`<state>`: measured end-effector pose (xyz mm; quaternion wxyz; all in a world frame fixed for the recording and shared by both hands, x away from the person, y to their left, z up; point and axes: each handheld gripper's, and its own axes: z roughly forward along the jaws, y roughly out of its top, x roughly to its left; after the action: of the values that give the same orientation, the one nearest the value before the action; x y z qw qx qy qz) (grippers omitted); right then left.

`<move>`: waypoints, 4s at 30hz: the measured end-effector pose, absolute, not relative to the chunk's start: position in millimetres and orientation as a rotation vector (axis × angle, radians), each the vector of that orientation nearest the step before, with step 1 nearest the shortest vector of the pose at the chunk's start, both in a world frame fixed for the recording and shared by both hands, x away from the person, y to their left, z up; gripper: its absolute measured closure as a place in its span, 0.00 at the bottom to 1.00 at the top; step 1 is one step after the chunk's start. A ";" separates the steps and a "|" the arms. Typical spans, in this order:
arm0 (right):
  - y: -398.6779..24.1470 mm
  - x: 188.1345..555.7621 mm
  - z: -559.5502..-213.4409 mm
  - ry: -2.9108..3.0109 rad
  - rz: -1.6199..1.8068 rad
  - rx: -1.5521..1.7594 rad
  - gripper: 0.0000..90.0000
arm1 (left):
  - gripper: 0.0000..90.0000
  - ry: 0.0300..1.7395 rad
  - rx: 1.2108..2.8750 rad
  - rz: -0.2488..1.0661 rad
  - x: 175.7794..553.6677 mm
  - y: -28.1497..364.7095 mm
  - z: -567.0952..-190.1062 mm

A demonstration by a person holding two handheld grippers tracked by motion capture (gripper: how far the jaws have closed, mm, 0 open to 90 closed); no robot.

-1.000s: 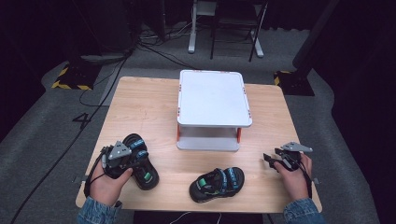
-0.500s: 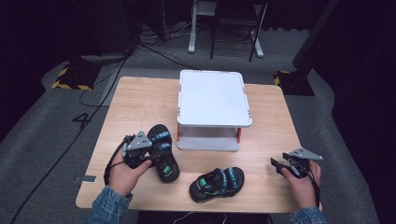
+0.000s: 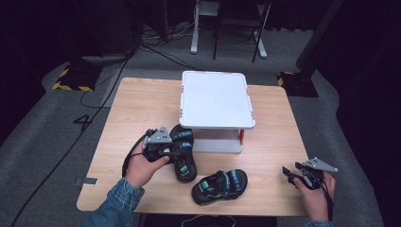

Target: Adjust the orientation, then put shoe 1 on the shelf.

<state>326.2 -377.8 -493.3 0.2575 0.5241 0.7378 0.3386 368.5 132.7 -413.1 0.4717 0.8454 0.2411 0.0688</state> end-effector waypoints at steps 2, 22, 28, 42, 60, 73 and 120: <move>-381.6 322.8 -493.5 1.988 0.915 1.428 0.44 | 0.73 0.556 2.084 0.159 370.3 122.6 -412.5; -376.2 325.3 -494.0 2.013 0.923 1.405 0.44 | 0.69 0.579 2.116 0.245 408.8 91.0 -446.3; -374.1 326.5 -494.1 2.019 0.930 1.401 0.44 | 0.48 0.648 2.025 0.216 411.3 95.7 -452.2; -358.5 340.3 -493.1 2.062 0.958 1.352 0.43 | 0.23 0.814 1.905 0.286 360.8 122.6 -416.8; -334.2 362.7 -491.3 2.129 0.980 1.265 0.43 | 0.35 0.886 2.044 0.319 331.1 86.6 -463.2; -335.6 360.1 -491.8 2.124 0.974 1.273 0.43 | 0.87 0.846 2.017 0.357 346.2 110.1 -448.5; -344.3 349.4 -490.7 2.109 0.958 1.280 0.43 | 0.23 0.927 1.949 0.387 345.9 137.6 -449.2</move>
<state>349.4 -344.3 -490.7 0.2450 0.4690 0.7726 0.3509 345.9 137.6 -449.2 0.4569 0.7908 0.3759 0.1569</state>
